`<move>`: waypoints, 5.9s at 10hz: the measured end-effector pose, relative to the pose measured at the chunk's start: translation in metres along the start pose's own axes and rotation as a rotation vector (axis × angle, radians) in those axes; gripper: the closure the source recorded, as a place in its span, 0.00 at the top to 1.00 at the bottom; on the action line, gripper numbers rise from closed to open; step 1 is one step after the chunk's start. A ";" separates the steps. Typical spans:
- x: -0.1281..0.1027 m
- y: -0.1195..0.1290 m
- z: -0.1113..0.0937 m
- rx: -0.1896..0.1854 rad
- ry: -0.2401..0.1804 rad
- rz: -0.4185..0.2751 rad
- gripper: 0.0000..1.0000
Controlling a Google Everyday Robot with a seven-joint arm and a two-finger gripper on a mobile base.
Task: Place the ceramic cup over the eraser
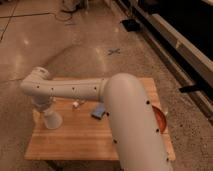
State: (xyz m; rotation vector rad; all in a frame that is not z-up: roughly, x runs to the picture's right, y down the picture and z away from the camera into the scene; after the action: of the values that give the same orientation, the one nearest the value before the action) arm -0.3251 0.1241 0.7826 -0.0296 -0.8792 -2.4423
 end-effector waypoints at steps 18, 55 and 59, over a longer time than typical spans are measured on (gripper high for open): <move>-0.029 0.086 -0.076 -0.135 -0.067 -0.025 0.14; -0.360 0.115 -0.202 -0.092 -0.174 0.651 0.14; -0.353 0.103 -0.195 -0.067 -0.162 0.633 0.14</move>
State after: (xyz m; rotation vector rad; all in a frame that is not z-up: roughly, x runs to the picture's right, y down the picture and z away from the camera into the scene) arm 0.0575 0.1114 0.6208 -0.4641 -0.7152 -1.8867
